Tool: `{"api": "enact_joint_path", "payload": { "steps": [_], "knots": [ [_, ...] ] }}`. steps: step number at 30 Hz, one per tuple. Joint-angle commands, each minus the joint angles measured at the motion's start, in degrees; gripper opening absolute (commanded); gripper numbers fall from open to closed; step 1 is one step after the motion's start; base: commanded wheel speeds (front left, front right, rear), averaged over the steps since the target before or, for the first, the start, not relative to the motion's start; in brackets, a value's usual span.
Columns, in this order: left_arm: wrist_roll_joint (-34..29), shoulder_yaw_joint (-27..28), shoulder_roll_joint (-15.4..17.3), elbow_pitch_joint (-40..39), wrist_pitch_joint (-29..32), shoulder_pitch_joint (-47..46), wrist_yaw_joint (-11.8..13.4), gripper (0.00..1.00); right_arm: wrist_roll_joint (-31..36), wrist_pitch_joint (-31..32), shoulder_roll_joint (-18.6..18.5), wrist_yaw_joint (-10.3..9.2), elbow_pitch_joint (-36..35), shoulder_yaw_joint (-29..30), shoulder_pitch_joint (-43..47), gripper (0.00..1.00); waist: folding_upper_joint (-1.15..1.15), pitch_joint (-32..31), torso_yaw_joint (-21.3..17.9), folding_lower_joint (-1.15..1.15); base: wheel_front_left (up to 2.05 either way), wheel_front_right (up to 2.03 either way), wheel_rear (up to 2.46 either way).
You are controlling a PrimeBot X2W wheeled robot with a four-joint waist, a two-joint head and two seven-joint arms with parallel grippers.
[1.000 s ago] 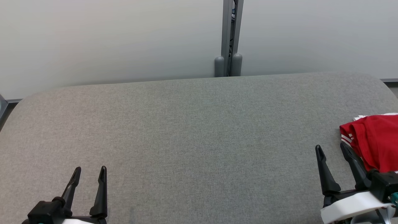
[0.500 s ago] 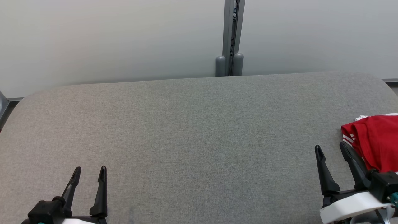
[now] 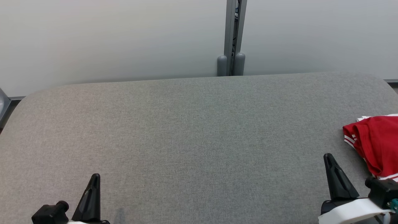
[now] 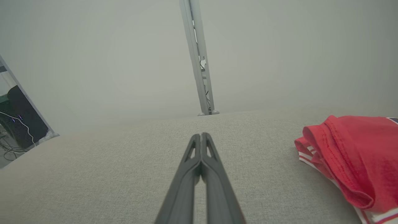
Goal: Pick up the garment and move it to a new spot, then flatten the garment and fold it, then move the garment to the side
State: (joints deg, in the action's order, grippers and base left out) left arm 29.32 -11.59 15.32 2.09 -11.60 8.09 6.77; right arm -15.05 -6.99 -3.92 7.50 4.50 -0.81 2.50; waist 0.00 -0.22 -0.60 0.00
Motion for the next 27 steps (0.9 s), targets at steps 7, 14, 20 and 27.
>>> {"api": "enact_joint_path", "payload": {
  "steps": [7,14,20,27],
  "knots": [
    [7.53,1.9,-0.39,-0.63,1.4,-1.31,-1.61,0.0,-9.44,1.45,-0.79,0.0,-0.89,0.65,-0.66,0.0,0.0,0.02,0.04,0.0,0.0,0.0,0.0],
    [13.37,3.0,-1.34,-0.28,2.61,-1.79,-2.89,0.0,-16.71,2.45,-1.02,0.0,-0.81,1.08,-0.53,0.0,0.0,0.03,0.07,0.0,0.0,0.0,0.0],
    [17.97,3.86,-2.15,-0.01,3.59,-2.16,-3.92,0.0,-22.42,3.26,-1.18,0.0,-0.76,1.43,-0.4,0.0,0.0,0.04,0.1,0.0,0.0,0.0,0.0],
    [23.69,4.96,-3.11,0.3,4.84,-2.61,-5.17,0.0,-29.47,4.31,-1.33,0.0,-0.71,1.86,-0.23,0.0,0.0,0.06,0.14,0.0,0.0,0.0,0.0]
  ]
}}
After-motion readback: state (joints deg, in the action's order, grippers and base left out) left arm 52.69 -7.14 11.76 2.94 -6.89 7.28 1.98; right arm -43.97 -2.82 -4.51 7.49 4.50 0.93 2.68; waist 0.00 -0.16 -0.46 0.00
